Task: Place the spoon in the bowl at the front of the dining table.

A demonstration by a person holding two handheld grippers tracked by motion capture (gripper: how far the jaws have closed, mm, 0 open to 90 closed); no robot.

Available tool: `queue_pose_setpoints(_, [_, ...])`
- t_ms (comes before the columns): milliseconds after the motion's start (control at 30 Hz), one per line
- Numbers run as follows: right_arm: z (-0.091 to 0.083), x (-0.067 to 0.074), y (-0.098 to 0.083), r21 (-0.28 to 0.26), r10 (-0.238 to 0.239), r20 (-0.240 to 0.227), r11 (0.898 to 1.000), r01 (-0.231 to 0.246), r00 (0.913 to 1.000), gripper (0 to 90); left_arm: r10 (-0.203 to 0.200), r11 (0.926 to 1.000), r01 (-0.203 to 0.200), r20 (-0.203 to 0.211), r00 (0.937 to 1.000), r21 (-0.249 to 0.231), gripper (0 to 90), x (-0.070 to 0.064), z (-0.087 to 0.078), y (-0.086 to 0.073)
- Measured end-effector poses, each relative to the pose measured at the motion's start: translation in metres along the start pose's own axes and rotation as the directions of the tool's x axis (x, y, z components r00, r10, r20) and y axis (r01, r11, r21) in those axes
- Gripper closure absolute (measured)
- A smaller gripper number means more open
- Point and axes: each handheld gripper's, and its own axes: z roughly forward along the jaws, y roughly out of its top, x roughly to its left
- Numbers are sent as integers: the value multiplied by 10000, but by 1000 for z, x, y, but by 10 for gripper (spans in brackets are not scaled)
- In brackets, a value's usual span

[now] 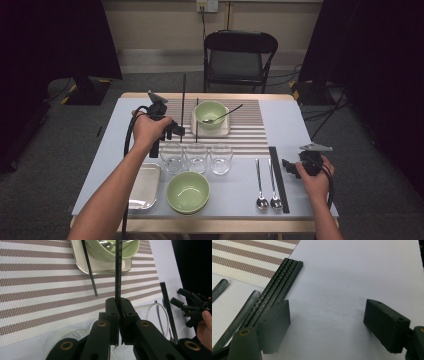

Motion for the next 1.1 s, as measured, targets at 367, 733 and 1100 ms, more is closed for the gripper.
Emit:
queue_pose_setpoints(367, [0, 0, 0, -3, 2, 1, 10000, -2, 10000, 203, 17, 10000, -17, -56, 10000, -14, 867, 1, 0, 4])
queue_pose_setpoints(733, [0, 0, 0, -1, 0, -11, 10000, 0, 10000, 203, 65, 9999, -66, -195, 9998, -76, 868, 1, 0, 11])
queue_pose_setpoints(1100, [0, 0, 0, -2, -5, -2, 10000, 5, 10000, 203, 67, 9999, -64, -264, 9996, 86, 868, 0, 9, 16])
